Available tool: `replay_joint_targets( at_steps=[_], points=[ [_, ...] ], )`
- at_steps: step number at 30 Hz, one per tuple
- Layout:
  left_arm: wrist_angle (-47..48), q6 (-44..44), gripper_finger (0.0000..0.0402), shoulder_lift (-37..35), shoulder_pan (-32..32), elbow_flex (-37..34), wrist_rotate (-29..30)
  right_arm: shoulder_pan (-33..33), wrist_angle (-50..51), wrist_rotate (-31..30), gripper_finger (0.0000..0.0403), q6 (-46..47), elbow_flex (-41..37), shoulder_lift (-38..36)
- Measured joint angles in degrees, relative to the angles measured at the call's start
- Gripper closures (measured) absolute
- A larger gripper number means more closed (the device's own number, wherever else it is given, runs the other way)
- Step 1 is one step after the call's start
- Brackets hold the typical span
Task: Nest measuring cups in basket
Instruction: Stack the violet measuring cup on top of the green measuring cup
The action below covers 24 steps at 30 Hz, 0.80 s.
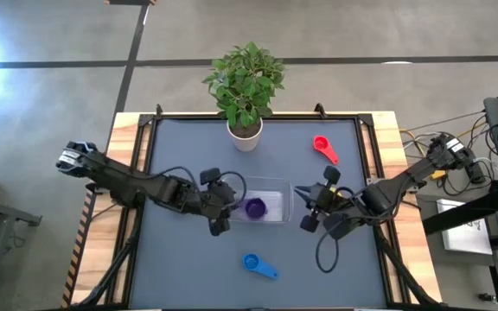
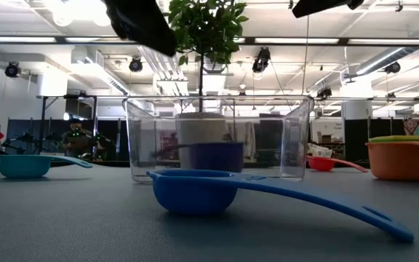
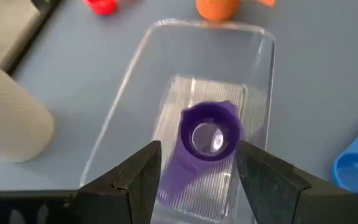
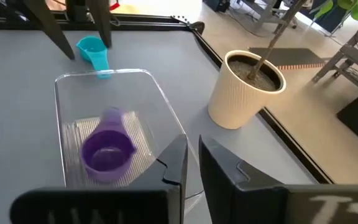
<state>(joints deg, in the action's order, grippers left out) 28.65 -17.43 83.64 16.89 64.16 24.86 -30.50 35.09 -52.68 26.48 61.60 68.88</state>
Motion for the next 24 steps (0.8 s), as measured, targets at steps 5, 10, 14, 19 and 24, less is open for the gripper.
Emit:
replay_joint_targets(
  at_steps=[5,10,14,19,24],
  points=[
    [-2.54,2.86,0.0227,0.55,-5.54,-1.49,-7.58,0.02,-0.04,0.08,0.0353,0.02,0.00,0.13],
    [-4.77,7.61,0.0246,2.27,-11.59,-1.75,-17.55,0.02,-0.26,0.18,0.0330,0.12,0.00,0.43],
    [-5.44,10.71,0.0254,4.65,-14.35,-1.59,-20.73,0.00,-0.49,0.33,0.0310,0.01,0.00,0.55],
    [-6.16,17.18,0.0255,9.08,-14.53,-1.13,-23.14,0.02,0.05,0.31,0.0293,-0.09,0.02,0.55],
    [-5.60,21.08,0.0255,14.93,-14.54,2.93,-24.50,0.02,0.09,0.17,0.0286,-0.43,0.02,0.55]
  ],
)
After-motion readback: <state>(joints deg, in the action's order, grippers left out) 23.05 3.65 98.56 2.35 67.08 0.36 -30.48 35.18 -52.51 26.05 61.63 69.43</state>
